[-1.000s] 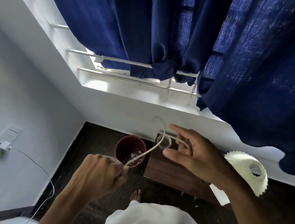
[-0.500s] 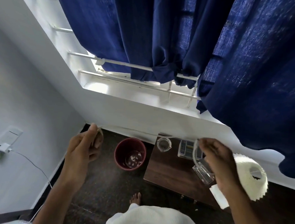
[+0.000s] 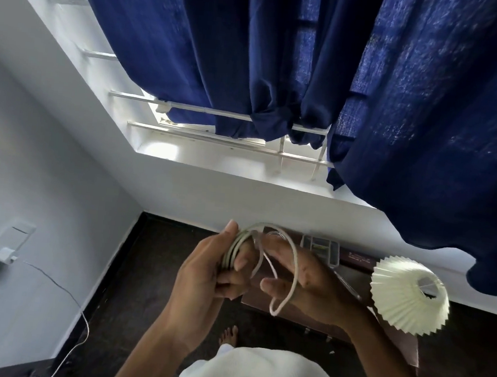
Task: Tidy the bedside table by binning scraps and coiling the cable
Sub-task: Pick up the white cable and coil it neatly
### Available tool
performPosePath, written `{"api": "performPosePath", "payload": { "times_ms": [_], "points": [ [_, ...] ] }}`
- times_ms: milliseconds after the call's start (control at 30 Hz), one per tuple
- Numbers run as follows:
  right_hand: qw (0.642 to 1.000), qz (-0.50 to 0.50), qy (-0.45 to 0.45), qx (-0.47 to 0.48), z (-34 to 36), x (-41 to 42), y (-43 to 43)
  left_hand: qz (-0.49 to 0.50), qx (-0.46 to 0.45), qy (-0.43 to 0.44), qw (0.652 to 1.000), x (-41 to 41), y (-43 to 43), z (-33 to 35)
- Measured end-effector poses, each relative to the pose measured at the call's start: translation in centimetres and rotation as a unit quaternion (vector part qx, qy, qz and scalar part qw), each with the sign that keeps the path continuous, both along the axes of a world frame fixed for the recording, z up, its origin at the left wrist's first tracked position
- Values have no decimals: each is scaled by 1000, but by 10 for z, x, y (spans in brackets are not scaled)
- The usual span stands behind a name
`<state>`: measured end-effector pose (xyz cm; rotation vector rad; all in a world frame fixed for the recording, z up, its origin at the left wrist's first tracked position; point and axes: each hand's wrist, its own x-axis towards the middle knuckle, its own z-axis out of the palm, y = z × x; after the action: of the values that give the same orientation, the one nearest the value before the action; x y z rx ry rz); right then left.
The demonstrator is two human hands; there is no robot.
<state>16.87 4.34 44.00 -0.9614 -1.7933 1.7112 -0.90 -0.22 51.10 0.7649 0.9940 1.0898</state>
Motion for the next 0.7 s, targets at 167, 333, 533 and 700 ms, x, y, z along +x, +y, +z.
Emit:
{"api": "performPosePath", "payload": {
  "times_ms": [167, 333, 533, 700],
  "points": [
    [942, -130, 265, -161, -9, -15, -17, 29, -18, -111, 993, 0, 8, 5],
    [978, -183, 96, -31, -27, -23, -34, 45, 16, -268, 962, -7, 18, 11],
    [978, -31, -106, 179, -1, -22, -49, 146, 84, 197, 966, -13, 37, -19],
    [917, -60, -232, 318, 30, -3, -23, 28, 137, 440, 887, -14, 29, -70]
  ]
}}
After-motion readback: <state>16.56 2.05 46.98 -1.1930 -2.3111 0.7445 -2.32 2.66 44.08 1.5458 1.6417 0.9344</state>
